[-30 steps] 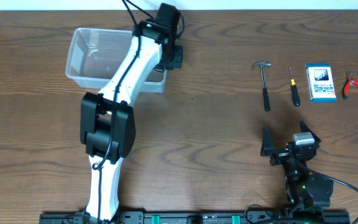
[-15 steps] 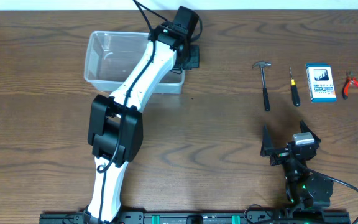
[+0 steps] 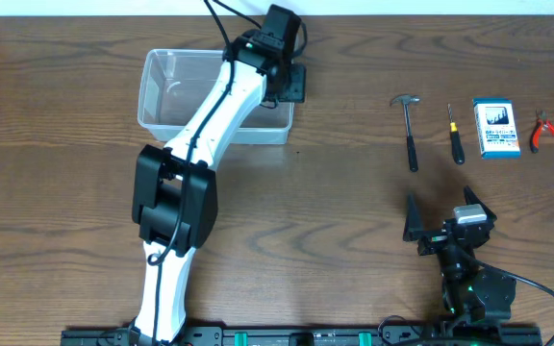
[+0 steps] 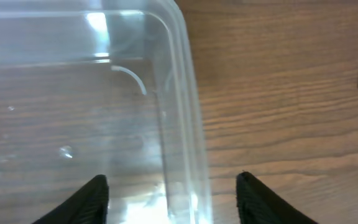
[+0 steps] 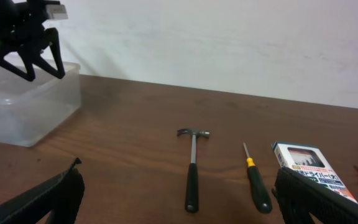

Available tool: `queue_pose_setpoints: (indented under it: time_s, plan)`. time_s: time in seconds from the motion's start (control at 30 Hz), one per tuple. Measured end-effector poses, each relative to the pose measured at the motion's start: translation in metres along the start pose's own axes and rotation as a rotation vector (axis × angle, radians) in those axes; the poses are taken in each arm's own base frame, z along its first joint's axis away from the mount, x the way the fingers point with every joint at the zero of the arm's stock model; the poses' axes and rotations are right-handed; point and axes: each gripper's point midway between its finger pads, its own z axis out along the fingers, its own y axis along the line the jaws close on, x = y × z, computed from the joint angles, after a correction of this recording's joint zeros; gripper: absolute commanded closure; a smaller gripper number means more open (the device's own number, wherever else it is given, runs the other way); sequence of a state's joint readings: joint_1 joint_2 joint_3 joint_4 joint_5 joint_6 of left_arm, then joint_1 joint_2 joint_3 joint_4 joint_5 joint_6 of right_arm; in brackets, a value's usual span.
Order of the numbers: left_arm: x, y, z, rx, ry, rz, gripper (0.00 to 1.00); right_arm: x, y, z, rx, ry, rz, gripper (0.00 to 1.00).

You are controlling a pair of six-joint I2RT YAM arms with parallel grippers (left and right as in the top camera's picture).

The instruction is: Pack container

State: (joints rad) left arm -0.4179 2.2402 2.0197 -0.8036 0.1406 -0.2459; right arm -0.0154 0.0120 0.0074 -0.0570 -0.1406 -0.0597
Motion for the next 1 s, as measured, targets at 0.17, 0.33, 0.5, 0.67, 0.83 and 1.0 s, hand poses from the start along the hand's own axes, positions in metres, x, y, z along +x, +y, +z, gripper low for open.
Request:
queue_pose_setpoints:
  time_s: [0.17, 0.33, 0.5, 0.67, 0.83, 1.0]
  plan:
    - [-0.007, 0.01, -0.001, -0.016, -0.02, 0.043, 0.38, 0.0, 0.0, 0.0, 0.0, 0.0, 0.0, 0.01]
    - [-0.022, 0.02, -0.016, -0.05, -0.076, 0.098, 0.34, 0.0, 0.0, 0.0, 0.0, 0.0, 0.0, 0.01]
    - [-0.06, 0.048, -0.086, -0.184, -0.25, 0.135, 0.22, 0.0, 0.0, 0.0, 0.0, 0.0, 0.0, 0.01]
    - [-0.083, 0.099, -0.179, -0.349, -0.392, 0.129, 0.05, 0.0, 0.0, 0.0, 0.0, 0.0, 0.0, 0.01]
    - [-0.067, 0.181, -0.21, -0.495, -0.324, 0.038, 0.02, 0.0, 0.0, 0.0, 0.0, 0.0, 0.0, 0.01]
    - [-0.041, 0.264, -0.204, -0.583, -0.211, -0.089, 0.02, 0.0, 0.0, 0.0, 0.0, 0.0, 0.0, 0.01]
